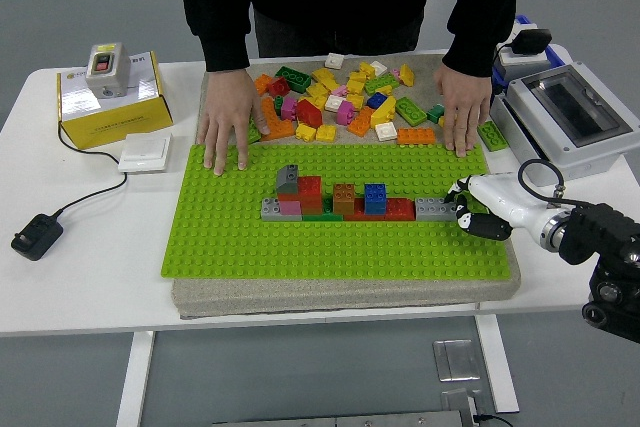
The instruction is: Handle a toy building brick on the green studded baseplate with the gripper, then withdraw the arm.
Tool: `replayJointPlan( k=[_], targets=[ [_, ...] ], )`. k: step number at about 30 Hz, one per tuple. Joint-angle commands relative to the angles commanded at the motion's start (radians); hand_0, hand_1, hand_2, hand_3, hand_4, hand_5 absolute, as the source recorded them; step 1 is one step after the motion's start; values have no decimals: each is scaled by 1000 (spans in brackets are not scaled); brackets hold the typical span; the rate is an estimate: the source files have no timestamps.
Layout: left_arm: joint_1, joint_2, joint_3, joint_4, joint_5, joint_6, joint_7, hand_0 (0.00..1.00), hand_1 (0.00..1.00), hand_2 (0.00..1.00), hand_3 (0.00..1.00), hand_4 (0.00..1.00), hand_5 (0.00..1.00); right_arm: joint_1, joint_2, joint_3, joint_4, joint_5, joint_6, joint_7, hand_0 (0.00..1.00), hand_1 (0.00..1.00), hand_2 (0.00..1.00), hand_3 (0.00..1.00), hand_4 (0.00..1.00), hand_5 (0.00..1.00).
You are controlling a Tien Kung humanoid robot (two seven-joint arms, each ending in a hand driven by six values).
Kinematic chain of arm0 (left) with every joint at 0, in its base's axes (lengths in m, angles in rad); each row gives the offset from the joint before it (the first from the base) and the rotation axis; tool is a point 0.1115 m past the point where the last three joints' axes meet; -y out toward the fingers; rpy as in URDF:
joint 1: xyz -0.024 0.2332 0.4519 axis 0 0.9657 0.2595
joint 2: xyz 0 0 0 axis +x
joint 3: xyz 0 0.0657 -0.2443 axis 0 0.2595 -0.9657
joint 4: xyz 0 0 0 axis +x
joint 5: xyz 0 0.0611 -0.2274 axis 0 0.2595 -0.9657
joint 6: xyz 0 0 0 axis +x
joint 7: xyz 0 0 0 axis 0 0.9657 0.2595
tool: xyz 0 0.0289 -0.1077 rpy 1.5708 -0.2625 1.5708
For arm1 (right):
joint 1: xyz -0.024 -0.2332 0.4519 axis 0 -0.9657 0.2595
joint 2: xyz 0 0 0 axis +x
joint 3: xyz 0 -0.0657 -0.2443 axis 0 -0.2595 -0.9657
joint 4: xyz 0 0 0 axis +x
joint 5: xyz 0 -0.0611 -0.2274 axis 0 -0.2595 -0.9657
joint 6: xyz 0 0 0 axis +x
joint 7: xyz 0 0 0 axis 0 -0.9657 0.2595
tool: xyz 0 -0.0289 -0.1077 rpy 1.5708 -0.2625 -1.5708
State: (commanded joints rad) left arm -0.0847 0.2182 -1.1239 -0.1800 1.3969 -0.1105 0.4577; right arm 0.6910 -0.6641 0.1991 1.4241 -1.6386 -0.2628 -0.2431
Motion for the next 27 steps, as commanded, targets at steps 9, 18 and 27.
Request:
replayJointPlan(
  k=[9,18,27],
  targets=[
    [0,-1,1,0,-7,-4,-17,709,653,579,630,279,673,-2,14,-19,-8,-11,-1,-1,49,191,773,690,2,587],
    [2,0,17,0,-26,-4,-35,709,652,578,630,284,668,-2,15,-23,-7,-24,1,-5,49,191,773,689,2,590],
    [5,-2,30,0,-41,-6,-50,709,649,576,626,290,661,-6,20,-33,-16,-36,8,-12,49,191,768,684,2,601]
  ],
)
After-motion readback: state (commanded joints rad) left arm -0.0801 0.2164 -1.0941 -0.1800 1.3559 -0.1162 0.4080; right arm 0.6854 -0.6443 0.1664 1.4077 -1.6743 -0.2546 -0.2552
